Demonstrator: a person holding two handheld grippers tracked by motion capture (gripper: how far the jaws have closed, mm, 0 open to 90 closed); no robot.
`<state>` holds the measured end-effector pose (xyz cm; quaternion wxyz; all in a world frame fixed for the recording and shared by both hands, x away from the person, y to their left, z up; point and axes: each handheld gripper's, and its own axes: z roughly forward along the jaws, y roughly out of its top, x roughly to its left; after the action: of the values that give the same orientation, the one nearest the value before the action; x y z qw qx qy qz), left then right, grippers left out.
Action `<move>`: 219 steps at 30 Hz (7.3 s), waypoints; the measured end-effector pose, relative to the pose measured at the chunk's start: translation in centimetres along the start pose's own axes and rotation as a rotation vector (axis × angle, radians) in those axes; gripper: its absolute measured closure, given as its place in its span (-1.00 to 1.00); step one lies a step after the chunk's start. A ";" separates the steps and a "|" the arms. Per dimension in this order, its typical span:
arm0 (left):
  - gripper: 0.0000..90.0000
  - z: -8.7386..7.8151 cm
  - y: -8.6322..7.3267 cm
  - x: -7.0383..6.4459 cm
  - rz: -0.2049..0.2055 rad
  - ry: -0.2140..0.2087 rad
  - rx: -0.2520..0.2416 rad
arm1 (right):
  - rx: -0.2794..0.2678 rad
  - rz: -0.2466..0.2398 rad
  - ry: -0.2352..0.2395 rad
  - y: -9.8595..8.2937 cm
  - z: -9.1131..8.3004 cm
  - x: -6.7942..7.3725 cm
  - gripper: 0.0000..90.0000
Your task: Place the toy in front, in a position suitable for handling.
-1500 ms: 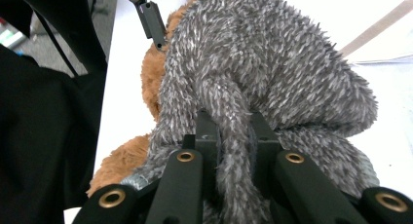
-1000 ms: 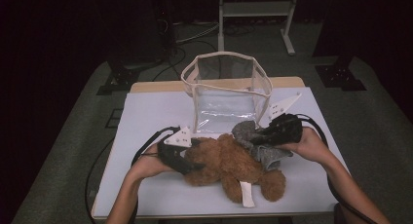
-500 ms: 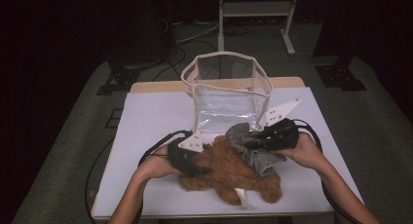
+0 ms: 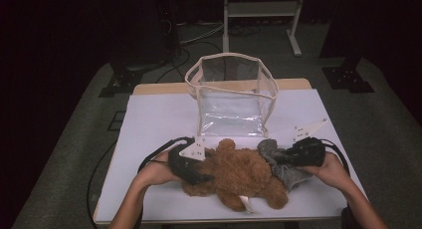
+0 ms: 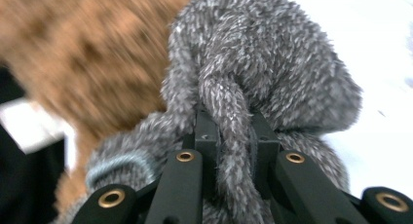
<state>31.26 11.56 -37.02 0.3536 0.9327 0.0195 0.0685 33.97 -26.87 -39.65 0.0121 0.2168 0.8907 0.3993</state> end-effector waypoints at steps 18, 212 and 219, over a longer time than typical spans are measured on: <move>-0.23 -0.1 -0.1 -0.5 0.013 -0.011 -0.003 | -0.037 0.014 0.054 -1.1 0.3 1.2 0.73; -0.35 1.8 0.8 0.7 -0.063 0.088 -0.079 | 0.070 -0.210 -0.037 7.1 -0.3 4.1 0.75; -0.19 2.4 -0.2 1.4 -0.110 0.083 -0.083 | 0.072 -0.218 -0.066 8.5 0.4 3.5 0.75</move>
<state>33.00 10.22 -38.73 0.3942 0.9111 0.0823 0.0882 34.07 -20.15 -33.31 0.0770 0.1319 0.9219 0.3560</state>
